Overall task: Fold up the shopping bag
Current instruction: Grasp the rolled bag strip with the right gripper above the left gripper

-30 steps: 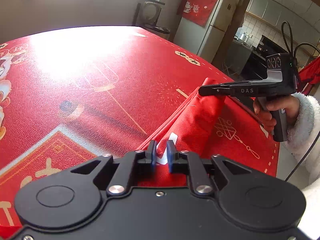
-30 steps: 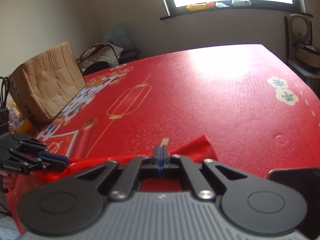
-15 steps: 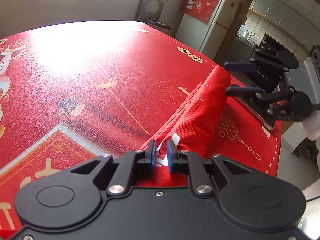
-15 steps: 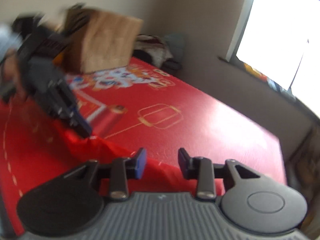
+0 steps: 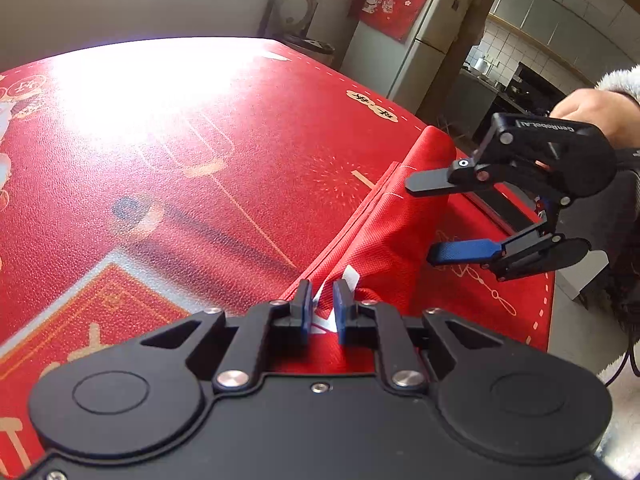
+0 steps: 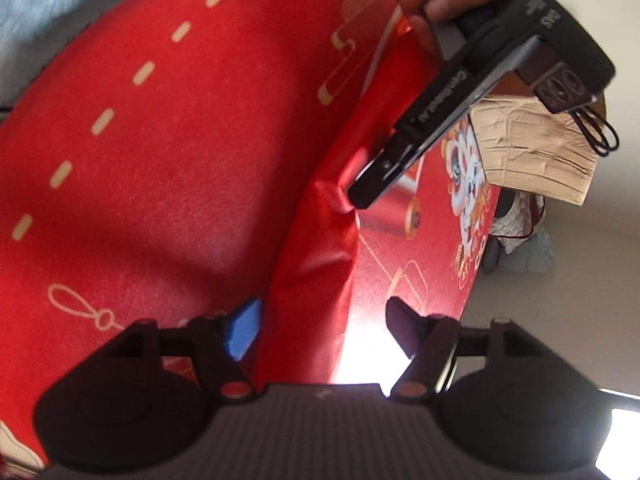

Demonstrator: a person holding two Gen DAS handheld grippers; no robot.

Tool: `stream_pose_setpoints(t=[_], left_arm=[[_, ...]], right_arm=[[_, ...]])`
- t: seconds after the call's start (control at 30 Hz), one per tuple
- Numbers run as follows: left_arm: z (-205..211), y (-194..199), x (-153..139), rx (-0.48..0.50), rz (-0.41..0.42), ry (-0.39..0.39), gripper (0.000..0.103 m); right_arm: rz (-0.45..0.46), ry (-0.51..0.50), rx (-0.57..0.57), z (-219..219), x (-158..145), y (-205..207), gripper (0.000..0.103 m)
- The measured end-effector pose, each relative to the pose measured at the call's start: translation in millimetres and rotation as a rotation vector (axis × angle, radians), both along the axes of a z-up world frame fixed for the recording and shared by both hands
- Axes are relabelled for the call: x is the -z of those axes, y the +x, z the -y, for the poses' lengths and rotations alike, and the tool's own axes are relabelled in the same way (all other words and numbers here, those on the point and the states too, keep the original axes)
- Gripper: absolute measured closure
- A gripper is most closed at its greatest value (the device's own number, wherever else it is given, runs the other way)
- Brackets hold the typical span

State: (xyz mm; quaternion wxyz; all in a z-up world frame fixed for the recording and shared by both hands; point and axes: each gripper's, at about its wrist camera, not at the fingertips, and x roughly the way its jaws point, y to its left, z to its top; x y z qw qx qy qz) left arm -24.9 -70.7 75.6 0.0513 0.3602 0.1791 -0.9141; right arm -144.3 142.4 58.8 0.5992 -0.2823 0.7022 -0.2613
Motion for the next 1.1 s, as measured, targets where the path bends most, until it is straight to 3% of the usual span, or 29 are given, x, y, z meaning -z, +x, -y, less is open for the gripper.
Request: stream_pose_setpoints(t=[0.2,0.33,0.47,0.57,0.73,0.8,0.97,1.1], left_arm=[[3.5,2.1,2.0,0.012,-0.008,0.026,0.089],[7.0,4.8,3.2,0.016,-0.012,0.051,0.089],[11.5,6.0,4.5,0.023,-0.02,0.069,0.089],[13.8,6.9,5.5,0.029,-0.019,0.08,0.089],[15.0,8.7,5.8,0.056,-0.013,0.097,0.089],[13.1,12.4,5.6,0.089,-0.005,0.12,0.089],[12.2,17.8,5.7,0.122,0.011,0.139,0.089],[12.7,12.5,4.9,0.103,0.024,0.075,0.089]], right_arm=[[0.03,0.079,0.038,16.6,-3.2,-5.9,0.038],[0.067,0.186,0.07,26.5,-12.4,-7.4,0.059],[0.08,0.248,0.096,31.1,-15.2,-5.3,0.069],[0.116,0.316,0.183,45.1,-19.9,-2.6,0.071],[0.371,0.45,0.457,79.3,-37.3,-20.5,0.072],[0.54,0.553,0.595,83.4,-44.6,-32.9,0.071],[0.858,0.7,0.844,86.0,-46.7,-67.9,0.07],[1.171,0.874,1.071,100.8,-27.5,-126.5,0.07]])
